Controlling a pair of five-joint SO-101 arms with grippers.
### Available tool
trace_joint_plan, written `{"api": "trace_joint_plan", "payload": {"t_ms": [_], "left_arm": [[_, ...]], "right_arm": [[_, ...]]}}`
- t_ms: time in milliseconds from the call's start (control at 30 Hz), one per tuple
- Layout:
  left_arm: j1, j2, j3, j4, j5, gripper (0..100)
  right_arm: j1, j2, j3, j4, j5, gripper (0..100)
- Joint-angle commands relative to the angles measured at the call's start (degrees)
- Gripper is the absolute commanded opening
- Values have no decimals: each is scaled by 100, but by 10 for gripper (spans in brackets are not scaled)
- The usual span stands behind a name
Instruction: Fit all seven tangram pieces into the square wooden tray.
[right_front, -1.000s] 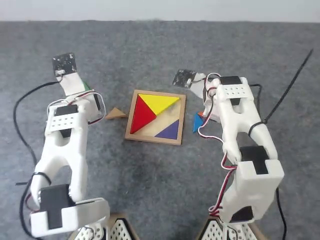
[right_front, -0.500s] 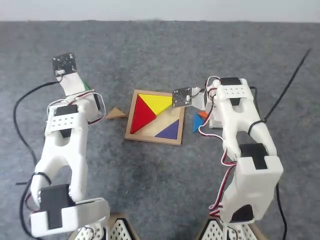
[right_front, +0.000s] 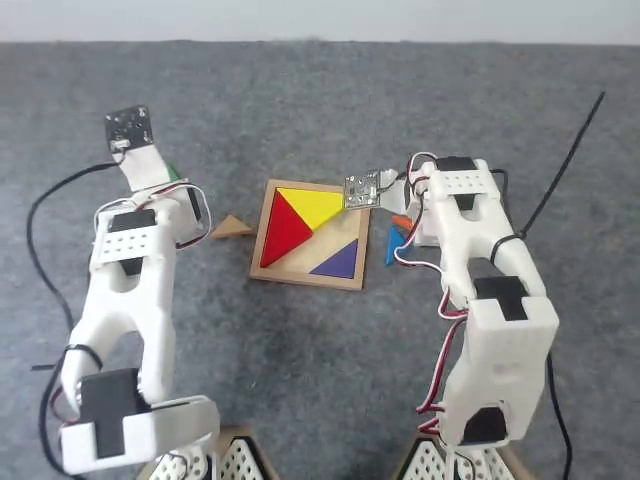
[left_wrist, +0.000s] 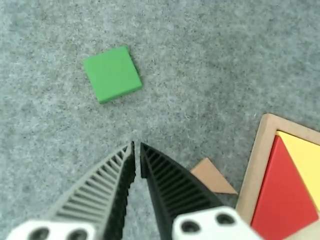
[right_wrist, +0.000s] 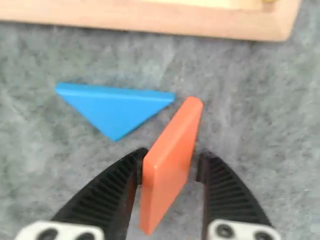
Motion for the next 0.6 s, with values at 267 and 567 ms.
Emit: {"api": "trace_joint_plan", "payload": {"t_ms": [267,567], "left_arm": [[44,-316,-48,-114,-35,22],[44,-316,-48,-114,-35,22]], "right_arm": [[127,-338,-993,233,-1143,7],[-224,-1754,-1389,1833,-4615,7]]}}
